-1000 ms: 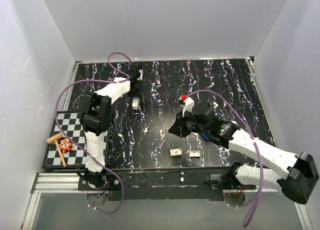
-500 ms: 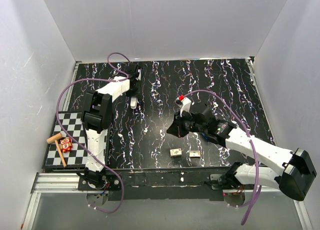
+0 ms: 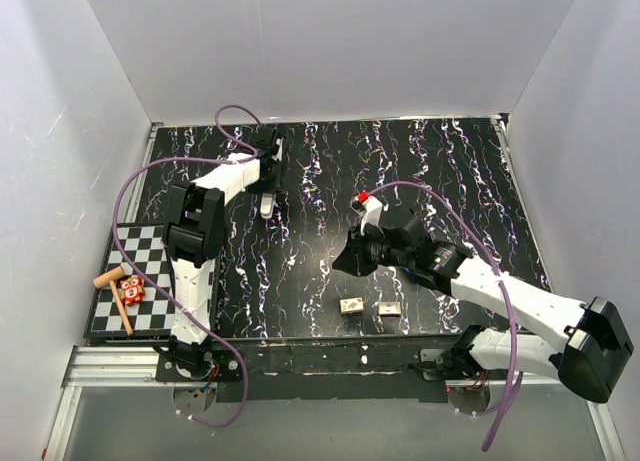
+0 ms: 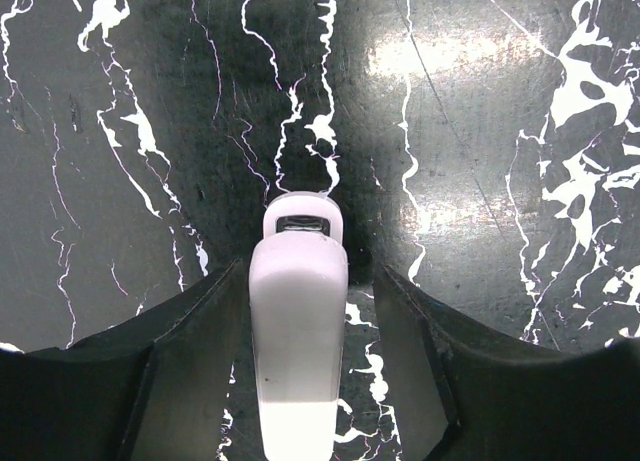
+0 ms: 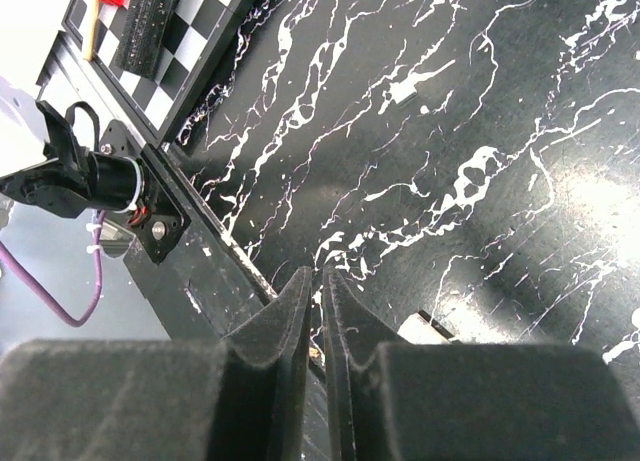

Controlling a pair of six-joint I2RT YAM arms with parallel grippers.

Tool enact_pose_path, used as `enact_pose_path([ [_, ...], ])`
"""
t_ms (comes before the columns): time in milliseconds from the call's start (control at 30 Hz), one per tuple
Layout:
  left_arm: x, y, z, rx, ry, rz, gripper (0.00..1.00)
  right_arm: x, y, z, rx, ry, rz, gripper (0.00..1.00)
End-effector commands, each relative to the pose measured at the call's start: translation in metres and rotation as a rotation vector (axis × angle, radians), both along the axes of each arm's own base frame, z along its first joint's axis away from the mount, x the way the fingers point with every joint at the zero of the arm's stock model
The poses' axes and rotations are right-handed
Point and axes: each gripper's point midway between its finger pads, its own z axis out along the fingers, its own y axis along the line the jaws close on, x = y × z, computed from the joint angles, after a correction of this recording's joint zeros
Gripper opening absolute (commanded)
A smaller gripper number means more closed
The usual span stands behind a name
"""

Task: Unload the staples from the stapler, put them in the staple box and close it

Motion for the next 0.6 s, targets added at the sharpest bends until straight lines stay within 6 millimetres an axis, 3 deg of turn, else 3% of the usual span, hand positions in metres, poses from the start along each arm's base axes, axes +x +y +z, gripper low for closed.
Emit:
enact_pose_path([
  [0, 0.016, 0.002, 0.05, -0.014, -0.116, 0.017, 0.55, -0.001, 0.002, 0.014, 0.049, -0.023, 0.003, 0.17],
  [267, 0.012, 0.006, 0.094, -0.031, -0.192, 0.031, 0.59, 0.002, -0.003, 0.023, 0.034, -0.033, -0.026, 0.21],
  [567, -0.022, -0.009, 0.139, -0.184, -0.23, -0.014, 0.63, 0.015, -0.029, 0.023, -0.104, -0.065, -0.128, 0.38],
])
